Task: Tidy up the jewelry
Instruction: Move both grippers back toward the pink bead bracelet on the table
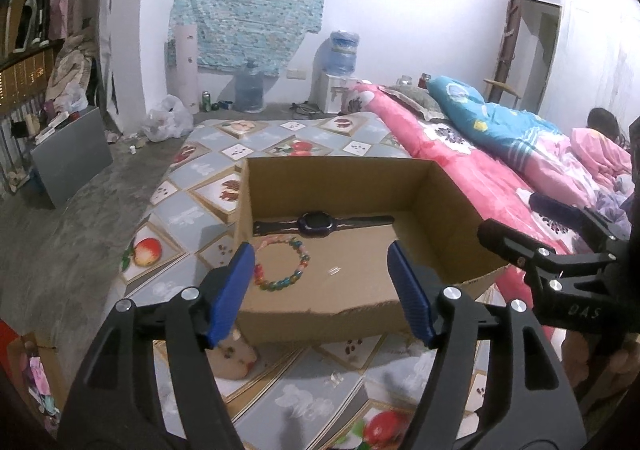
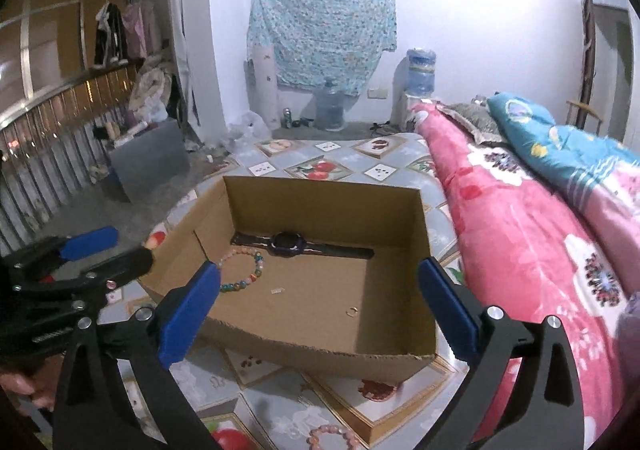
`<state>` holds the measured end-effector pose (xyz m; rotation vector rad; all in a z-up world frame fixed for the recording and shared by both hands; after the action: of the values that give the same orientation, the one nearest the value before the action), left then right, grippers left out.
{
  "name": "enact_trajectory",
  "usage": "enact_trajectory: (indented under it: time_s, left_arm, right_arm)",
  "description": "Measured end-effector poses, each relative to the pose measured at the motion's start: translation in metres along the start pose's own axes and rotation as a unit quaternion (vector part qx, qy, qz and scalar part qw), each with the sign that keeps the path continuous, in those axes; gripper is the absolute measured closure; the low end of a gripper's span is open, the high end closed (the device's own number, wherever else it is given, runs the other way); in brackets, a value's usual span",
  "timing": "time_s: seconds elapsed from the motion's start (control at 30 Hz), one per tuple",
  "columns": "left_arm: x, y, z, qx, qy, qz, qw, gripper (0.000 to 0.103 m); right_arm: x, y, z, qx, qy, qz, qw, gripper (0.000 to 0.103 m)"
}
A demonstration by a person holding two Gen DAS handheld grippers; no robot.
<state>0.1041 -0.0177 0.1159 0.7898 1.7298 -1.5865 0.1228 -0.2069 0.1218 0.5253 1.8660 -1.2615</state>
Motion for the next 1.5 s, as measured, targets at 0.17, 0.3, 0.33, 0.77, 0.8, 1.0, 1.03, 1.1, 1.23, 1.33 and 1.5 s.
enact_trajectory:
  time_s: [0.17,0.3,0.33,0.77,0.8,1.0,1.03,1.1,1.23,1.33,1.5]
  left_arm:
    - [0.013,-0.01,-0.015,-0.01,-0.004,0.001,0.9999,0.036]
    - [0.027,-0.012,-0.028,-0.013,-0.016,-0.008,0.9997,0.036]
    - [0.029,-0.012,-0.031,-0.014,-0.018,-0.01,0.9997,0.036]
    - [0.079,0.001,-0.063,-0.044,-0.032,-0.055,0.997,0.036]
    - [0.083,0.003,-0.063,-0.046,-0.03,-0.059,0.9968,0.036]
    - [0.109,0.018,-0.051,-0.036,-0.006,-0.082,0.996,0.036]
    - [0.112,0.021,-0.047,-0.032,0.0,-0.085,0.9959,0.036]
    - [0.116,0.025,-0.038,-0.018,0.01,-0.089,0.9958,0.036]
    - [0.12,0.031,-0.015,0.027,0.036,-0.094,0.9946,0.042]
    - [0.123,0.038,0.001,0.054,0.059,-0.1,0.9918,0.052]
    - [0.13,0.054,0.024,0.075,0.098,-0.125,0.9843,0.065]
  right_arm:
    - [0.006,-0.009,-0.018,0.024,-0.032,-0.005,0.999,0.007]
    - [0.011,-0.018,-0.032,0.034,-0.058,0.002,0.998,0.007]
    - [0.012,-0.02,-0.034,0.028,-0.058,0.004,0.998,0.007]
    - [0.073,-0.026,-0.026,-0.077,0.023,-0.006,0.997,0.007]
    - [0.081,-0.027,-0.025,-0.08,0.027,-0.009,0.996,0.007]
    - [0.128,-0.015,-0.022,-0.093,0.048,-0.062,0.993,0.007]
    - [0.133,-0.011,-0.022,-0.095,0.052,-0.071,0.992,0.007]
    - [0.138,-0.005,-0.022,-0.101,0.061,-0.082,0.99,0.007]
    - [0.139,0.007,-0.024,-0.11,0.067,-0.092,0.987,0.014]
    - [0.143,0.017,-0.025,-0.116,0.068,-0.107,0.985,0.025]
    - [0.151,0.029,-0.028,-0.128,0.071,-0.132,0.98,0.037]
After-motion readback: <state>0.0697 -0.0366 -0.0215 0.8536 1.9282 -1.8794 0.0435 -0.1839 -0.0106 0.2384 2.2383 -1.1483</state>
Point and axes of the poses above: each gripper's, at about its wrist camera, not at the fingertips, and y roughly the way its jaws point, z to its right, x to its underside, the point moved 4 cm from there along y, roughly the way its jaws point, and after that the axes turned 15 degrees about -x, right-handed, at the moved point
